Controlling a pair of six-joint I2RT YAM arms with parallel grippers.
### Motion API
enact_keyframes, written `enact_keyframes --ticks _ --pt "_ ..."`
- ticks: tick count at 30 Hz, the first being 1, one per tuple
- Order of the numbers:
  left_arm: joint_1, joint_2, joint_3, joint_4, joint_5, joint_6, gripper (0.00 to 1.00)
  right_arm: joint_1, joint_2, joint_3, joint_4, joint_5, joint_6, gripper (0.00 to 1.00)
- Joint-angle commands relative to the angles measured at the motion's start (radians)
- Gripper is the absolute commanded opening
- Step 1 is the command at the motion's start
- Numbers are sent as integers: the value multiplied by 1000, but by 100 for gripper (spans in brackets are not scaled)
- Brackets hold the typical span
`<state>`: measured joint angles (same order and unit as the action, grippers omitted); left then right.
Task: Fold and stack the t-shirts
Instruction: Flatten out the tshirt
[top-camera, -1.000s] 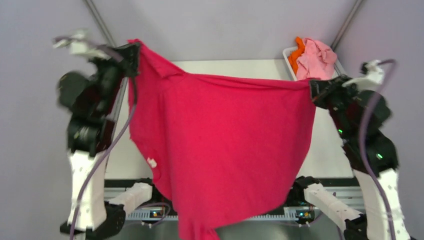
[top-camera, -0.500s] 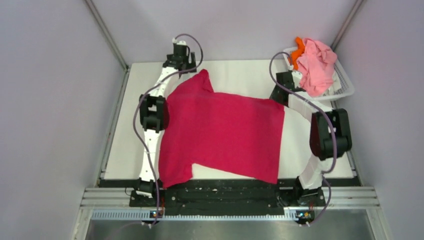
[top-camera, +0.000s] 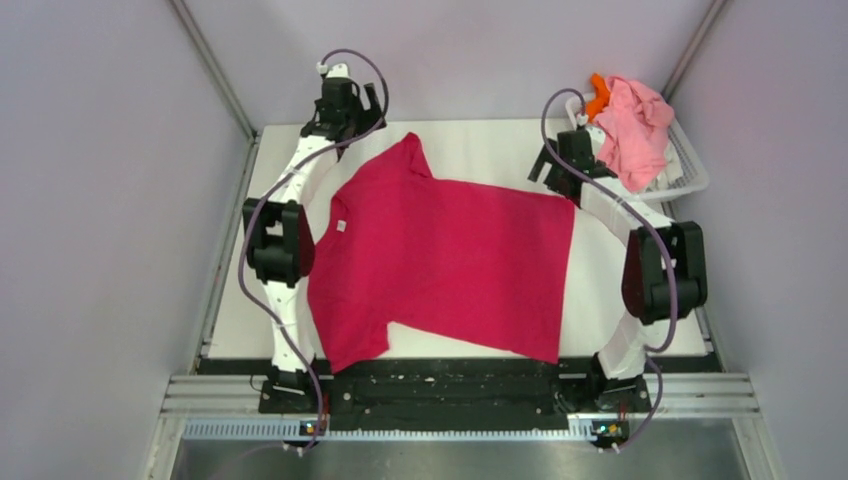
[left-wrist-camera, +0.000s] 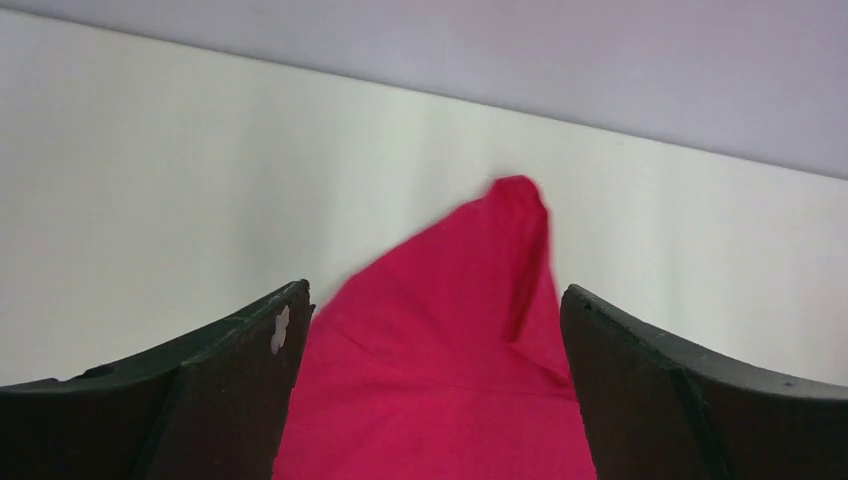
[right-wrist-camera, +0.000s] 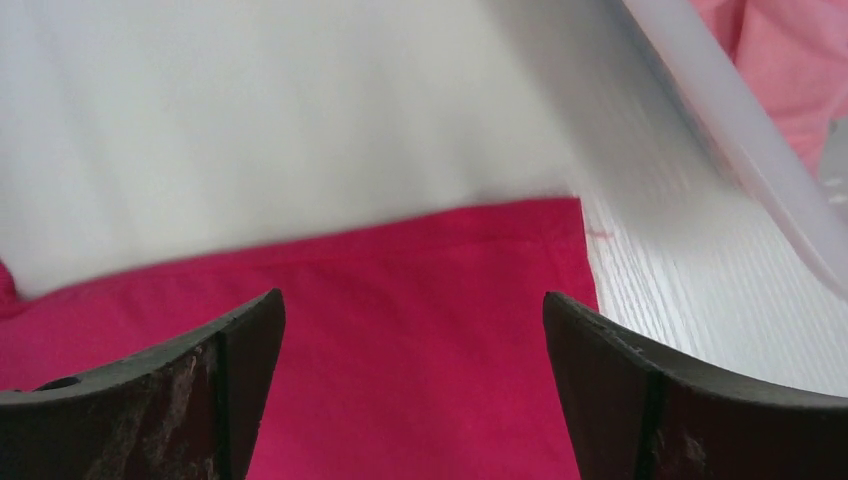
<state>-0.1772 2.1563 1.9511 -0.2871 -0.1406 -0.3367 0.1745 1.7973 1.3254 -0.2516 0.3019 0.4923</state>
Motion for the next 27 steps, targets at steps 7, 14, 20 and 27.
enact_keyframes --ticks 7,14,20,27 --pt "0 -296 -508 193 227 -205 99 51 -143 -246 41 -218 131 99" --pt "-2 -297 -641 116 297 -250 99 66 -98 -300 61 -219 136 99" --pt "6 -145 -548 53 270 -315 99 65 45 -220 34 -211 116 99" --pt "51 -38 -481 63 262 -380 99 56 228 -61 26 -216 87 99"
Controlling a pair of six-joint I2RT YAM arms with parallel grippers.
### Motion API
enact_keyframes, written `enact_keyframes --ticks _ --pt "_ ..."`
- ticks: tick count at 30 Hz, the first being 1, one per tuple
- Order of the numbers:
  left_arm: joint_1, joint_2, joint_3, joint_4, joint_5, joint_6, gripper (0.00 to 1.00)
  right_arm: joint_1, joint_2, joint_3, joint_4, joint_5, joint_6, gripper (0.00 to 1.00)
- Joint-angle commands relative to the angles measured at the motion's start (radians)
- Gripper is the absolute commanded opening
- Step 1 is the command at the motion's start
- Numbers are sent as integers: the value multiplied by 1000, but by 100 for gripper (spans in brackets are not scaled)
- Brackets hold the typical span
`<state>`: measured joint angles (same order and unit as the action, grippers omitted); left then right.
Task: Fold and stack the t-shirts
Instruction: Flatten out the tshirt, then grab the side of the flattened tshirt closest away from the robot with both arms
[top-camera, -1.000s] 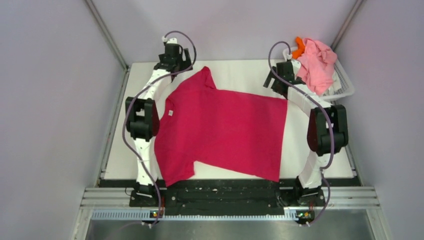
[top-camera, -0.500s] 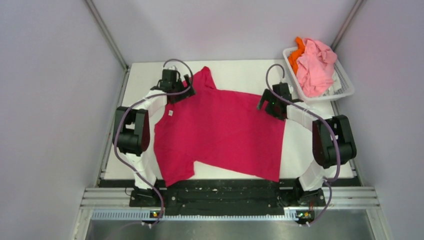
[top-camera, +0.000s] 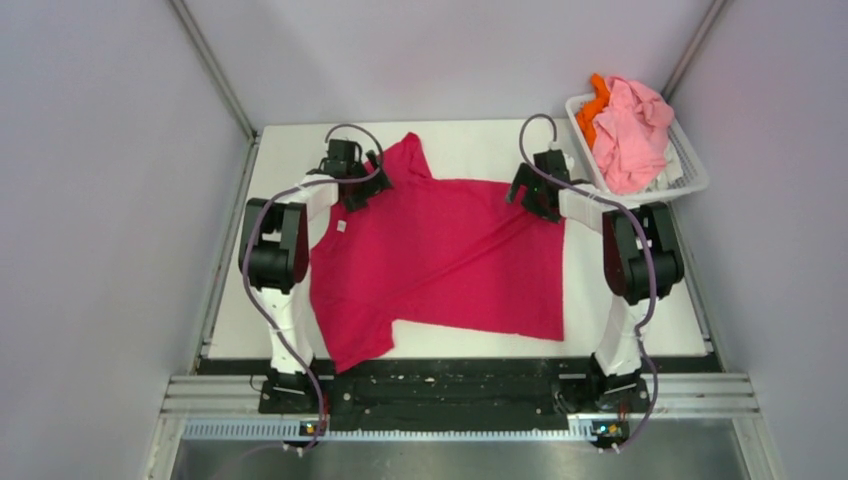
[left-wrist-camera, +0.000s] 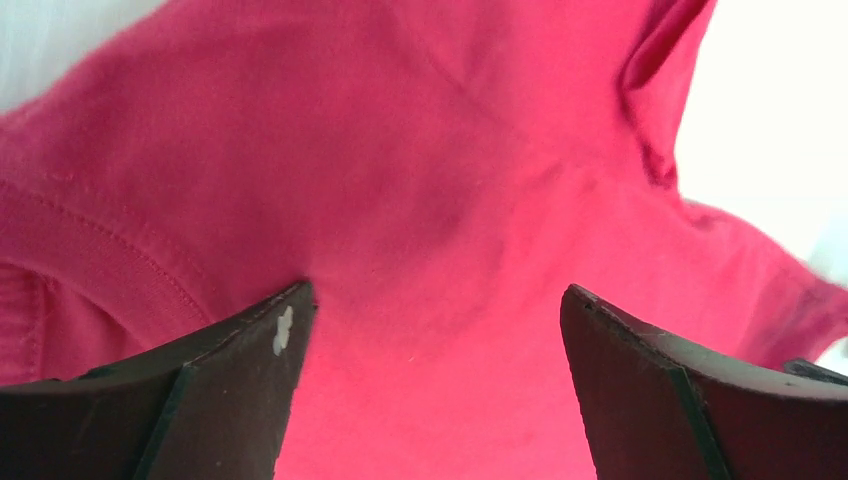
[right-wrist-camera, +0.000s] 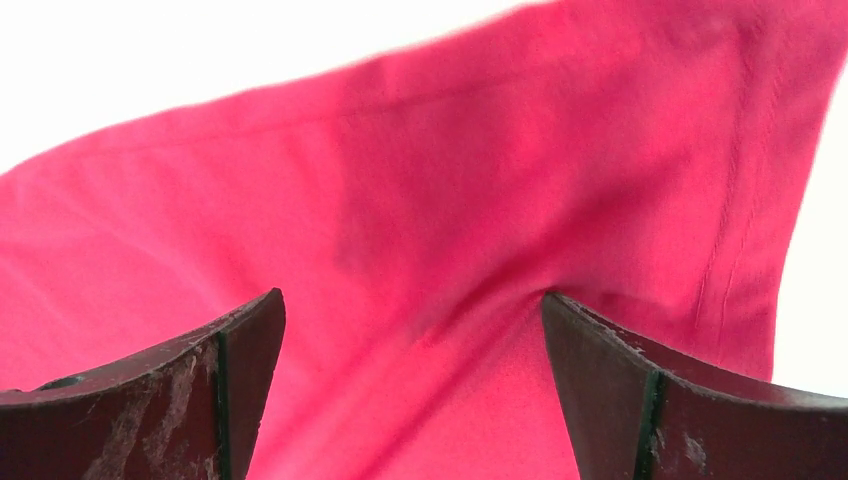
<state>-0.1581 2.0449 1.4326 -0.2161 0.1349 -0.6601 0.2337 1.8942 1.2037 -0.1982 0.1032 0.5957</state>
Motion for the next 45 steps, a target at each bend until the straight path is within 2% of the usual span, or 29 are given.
enact_keyframes --ticks 1,8,12,15,22,24,28,30,32,36,41,45 --pt "41 88 51 -7 -12 -68 99 -5 155 97 -35 -19 -24 99" --pt "88 225 245 -8 -8 -124 99 -38 324 325 -107 -13 -64 99" --pt "107 310 376 -24 -29 -154 99 -75 378 433 -138 -13 -76 99" --pt "126 336 422 -11 13 -189 99 -93 393 503 -185 -15 -86 99" --pt "107 209 287 49 154 -141 99 -94 246 238 -95 -33 -87 99" --pt "103 164 276 4 179 -104 99 -93 215 227 -98 -27 -105 99" --pt "101 -1 270 -159 119 -23 99 -94 139 286 -144 15 -138 99" --pt "99 -126 197 -196 90 -1 99 -93 77 298 -174 12 -133 99" --pt "92 -265 78 -215 66 4 99 -90 -48 232 -157 -3 -96 99" --pt "58 -553 -232 -265 19 -9 99 -89 -322 -69 -75 10 -22 99" --pt "-68 -826 -537 -364 -113 -40 99 -89 -631 -449 -25 -33 60 99" --pt "-165 -1002 -722 -476 -226 -121 98 -90 -815 -583 -10 -96 87 99"
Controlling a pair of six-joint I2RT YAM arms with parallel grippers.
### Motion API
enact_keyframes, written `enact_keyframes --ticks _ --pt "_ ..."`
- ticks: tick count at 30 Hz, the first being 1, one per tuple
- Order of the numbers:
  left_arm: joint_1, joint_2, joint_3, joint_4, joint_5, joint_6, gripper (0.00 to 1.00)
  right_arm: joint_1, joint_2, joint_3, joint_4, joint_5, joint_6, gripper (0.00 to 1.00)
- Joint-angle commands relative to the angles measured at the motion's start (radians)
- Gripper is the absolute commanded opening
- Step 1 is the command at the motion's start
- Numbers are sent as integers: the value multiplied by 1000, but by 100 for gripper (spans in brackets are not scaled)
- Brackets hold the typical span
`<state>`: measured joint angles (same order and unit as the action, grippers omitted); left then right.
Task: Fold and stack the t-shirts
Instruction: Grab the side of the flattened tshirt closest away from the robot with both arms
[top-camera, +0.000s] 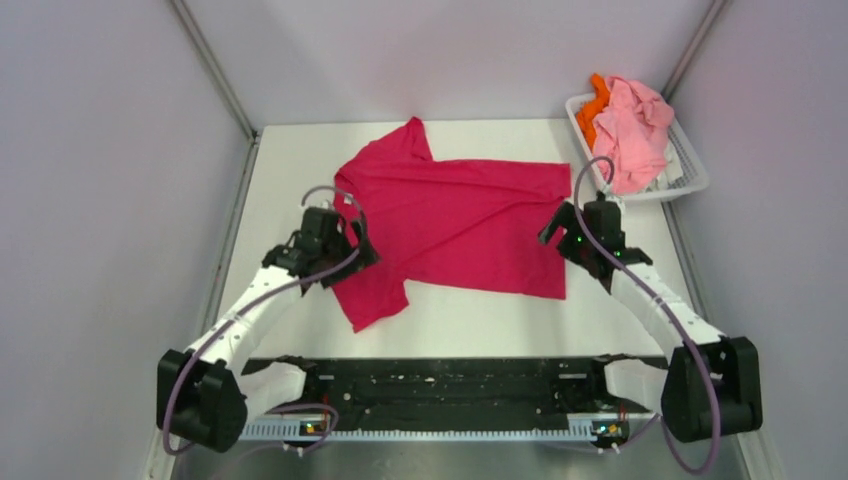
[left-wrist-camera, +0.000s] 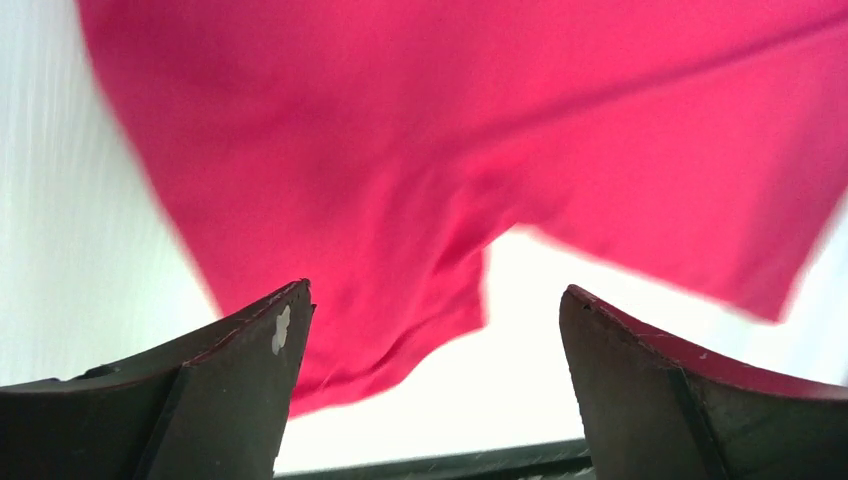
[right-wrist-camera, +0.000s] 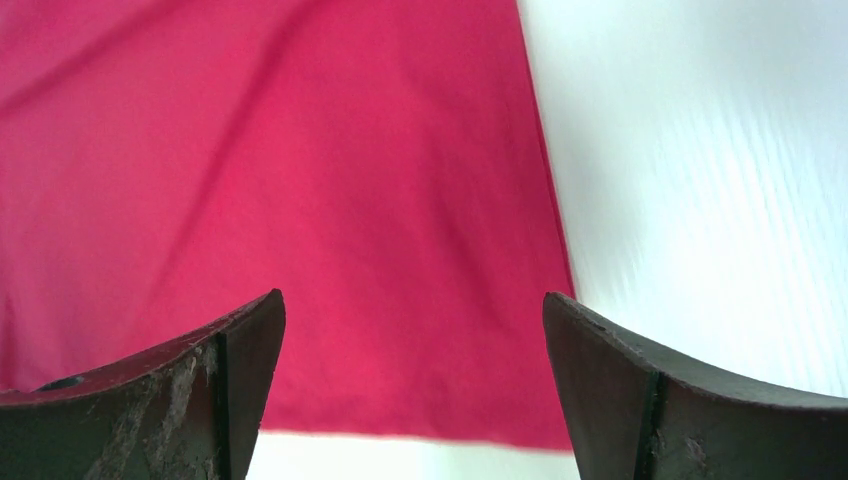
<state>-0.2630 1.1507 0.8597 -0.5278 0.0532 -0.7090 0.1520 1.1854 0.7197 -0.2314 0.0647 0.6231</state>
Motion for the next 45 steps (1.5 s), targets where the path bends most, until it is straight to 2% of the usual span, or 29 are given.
enact_keyframes --ticks 1,5,8,13,16,21,24,26,27,28,29,34,39,45 --pt "-68 -148 -187 -187 -154 -97 97 -9 -148 -117 25 -56 75 99" --pt "-76 -316 -302 -246 -121 -159 88 -8 -253 -180 66 -60 126 99" --pt "-79 -360 -370 -220 -85 -175 81 -9 -263 -196 49 -84 139 99" --pt "-84 -243 -402 -133 41 -180 67 -9 -265 -191 -32 -41 127 96" --pt "-93 -162 -387 -135 19 -174 58 -9 -272 -199 -69 -6 129 96" --pt "-94 -88 -374 -82 -23 -147 51 -8 -245 -210 -111 67 137 94" --pt "-94 -20 -361 -33 -22 -140 41 -9 -232 -212 -120 48 149 89" --pt "-94 25 -359 6 -13 -137 31 -9 -221 -204 -166 41 157 86" --pt "-94 45 -361 27 -8 -135 20 -8 -212 -200 -201 38 158 84" --pt "-94 60 -361 45 -7 -133 4 -6 -204 -196 -229 38 164 82" --pt "-94 74 -360 55 -8 -130 0 0 -193 -196 -256 30 169 79" --pt "-95 47 -396 117 46 -126 0 108 -122 -190 -313 103 224 73" --pt "-99 -27 -426 71 54 -116 0 154 -43 -205 -276 123 278 64" --pt "-115 -104 -427 11 105 -108 0 157 -33 -224 -255 234 310 45"
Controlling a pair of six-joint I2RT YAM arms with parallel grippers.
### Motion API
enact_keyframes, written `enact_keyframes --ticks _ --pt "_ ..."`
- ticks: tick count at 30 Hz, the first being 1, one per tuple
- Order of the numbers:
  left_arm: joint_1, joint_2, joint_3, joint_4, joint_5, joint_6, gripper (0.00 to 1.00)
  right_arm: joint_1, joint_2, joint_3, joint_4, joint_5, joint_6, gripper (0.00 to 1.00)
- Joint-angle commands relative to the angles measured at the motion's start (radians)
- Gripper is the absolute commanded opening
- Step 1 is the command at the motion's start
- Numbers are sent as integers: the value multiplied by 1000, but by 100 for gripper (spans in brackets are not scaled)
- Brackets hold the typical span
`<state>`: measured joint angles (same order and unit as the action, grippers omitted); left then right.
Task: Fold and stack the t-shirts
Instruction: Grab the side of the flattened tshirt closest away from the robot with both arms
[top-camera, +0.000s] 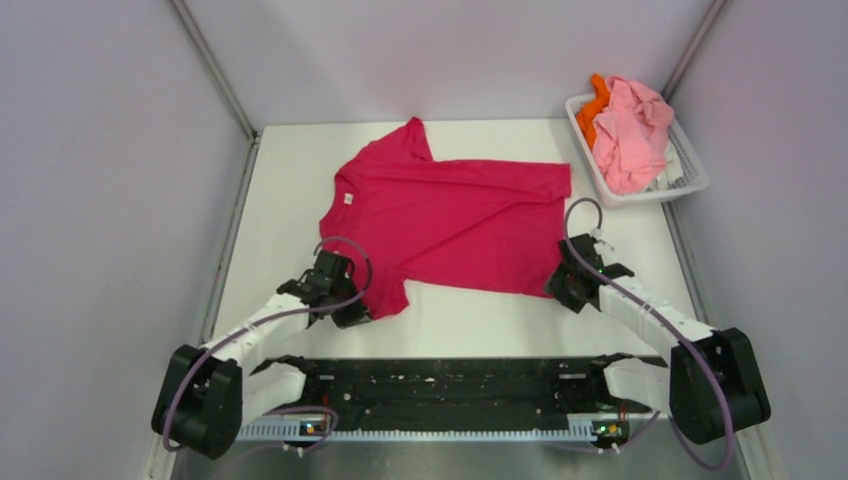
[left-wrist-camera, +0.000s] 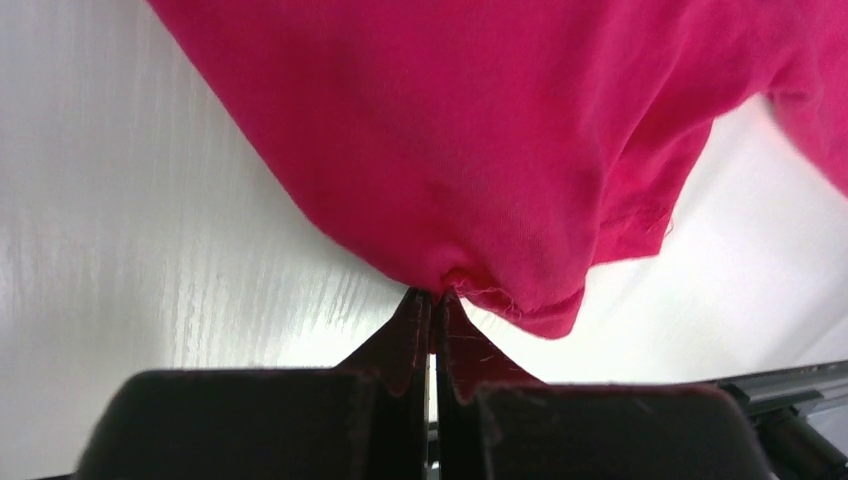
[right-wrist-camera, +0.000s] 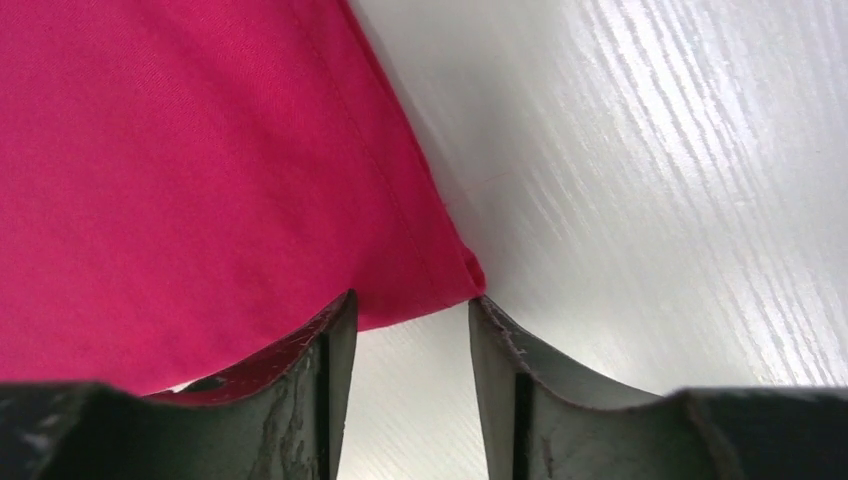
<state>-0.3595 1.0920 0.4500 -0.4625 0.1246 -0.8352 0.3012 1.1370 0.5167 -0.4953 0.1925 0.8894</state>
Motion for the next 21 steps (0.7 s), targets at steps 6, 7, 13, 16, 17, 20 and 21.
enact_keyframes --ticks 6,7,13,16,17,20,21 --pt "-50 -110 -32 -147 14 -6 0 8 37 -49 35 159 52 28" --pt "-52 -126 -37 -157 11 -12 0 8 42 -54 38 162 51 24" --pt "-70 -239 -47 -226 20 -43 0 7 -86 -54 -63 135 52 0" --pt "-91 -314 -59 -267 26 -75 0 8 -232 -12 -255 162 73 0" --pt "-99 -340 -67 -276 31 -88 0 8 -263 3 -320 167 84 0" --pt "-122 -412 -81 -301 52 -125 0 9 -311 26 -403 78 88 0" --pt "-127 -432 -82 -311 60 -136 0 10 -318 25 -413 43 100 0"
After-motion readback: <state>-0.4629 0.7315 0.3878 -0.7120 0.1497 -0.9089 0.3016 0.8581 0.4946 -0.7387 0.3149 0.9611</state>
